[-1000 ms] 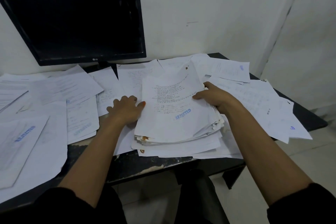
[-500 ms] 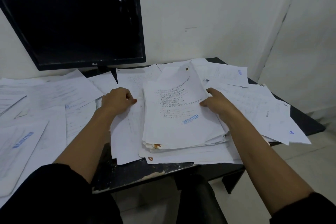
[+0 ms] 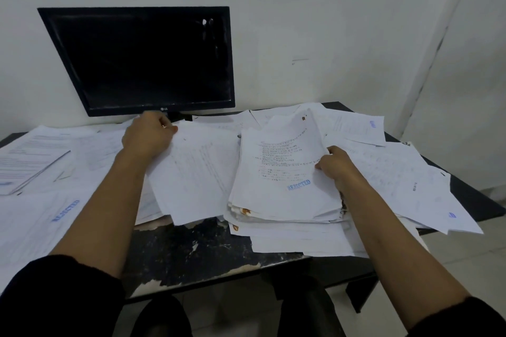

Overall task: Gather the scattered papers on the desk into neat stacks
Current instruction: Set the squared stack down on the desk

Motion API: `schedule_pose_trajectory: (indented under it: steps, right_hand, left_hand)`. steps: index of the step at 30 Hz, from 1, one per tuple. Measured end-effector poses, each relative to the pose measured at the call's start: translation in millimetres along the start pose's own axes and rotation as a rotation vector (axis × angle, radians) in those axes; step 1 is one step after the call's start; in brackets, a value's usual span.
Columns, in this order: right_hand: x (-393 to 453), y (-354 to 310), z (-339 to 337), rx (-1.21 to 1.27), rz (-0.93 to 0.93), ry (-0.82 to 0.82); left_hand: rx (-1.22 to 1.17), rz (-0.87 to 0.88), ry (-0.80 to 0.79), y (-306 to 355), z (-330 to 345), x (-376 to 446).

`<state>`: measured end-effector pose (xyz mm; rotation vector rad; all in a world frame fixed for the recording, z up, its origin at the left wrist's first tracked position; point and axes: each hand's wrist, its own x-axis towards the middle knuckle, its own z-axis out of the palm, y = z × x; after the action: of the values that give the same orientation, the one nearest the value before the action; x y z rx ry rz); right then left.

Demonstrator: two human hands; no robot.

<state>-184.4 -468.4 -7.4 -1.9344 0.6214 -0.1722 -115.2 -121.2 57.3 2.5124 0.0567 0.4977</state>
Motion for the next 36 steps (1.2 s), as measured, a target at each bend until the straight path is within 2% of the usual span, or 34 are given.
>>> schedule_pose_trajectory:
  steps: [8, 12, 15, 17, 20, 23, 26, 31, 33, 36]
  right_hand:
    - [1, -2, 6, -0.028, 0.021, -0.002]
    - [1, -3, 5, -0.031, 0.028, -0.006]
    - [0, -4, 5, -0.031, 0.031, -0.016]
    - [0, -4, 6, -0.031, 0.027, -0.032]
    - [-2, -2, 7, -0.007, 0.018, -0.049]
    - [-4, -1, 7, 0.013, 0.016, -0.074]
    - [-1, 3, 4, 0.045, 0.025, -0.096]
    - [3, 4, 4, 0.216, 0.053, -0.136]
    - [2, 5, 4, 0.249, 0.032, -0.163]
    - [3, 9, 3, 0.367, 0.023, -0.201]
  left_hand:
    - [-0.188, 0.051, 0.21, 25, -41, -7]
    - [-0.292, 0.005, 0.388, 43, -58, -7]
    - [-0.425, -0.041, 0.418, 51, -63, -6]
    - [-0.57, -0.117, 0.345, 53, -57, -6]
    - [-0.764, -0.277, 0.146, 56, -34, -16]
    - [-0.841, -0.417, -0.019, 59, 1, -35]
    - [-0.725, -0.503, -0.193, 59, 35, -56]
    - [-0.355, -0.281, -0.515, 49, 70, -65]
    - [-0.143, -0.187, -0.552, 46, 77, -62]
    - [0.115, -0.107, -0.505, 47, 87, -58]
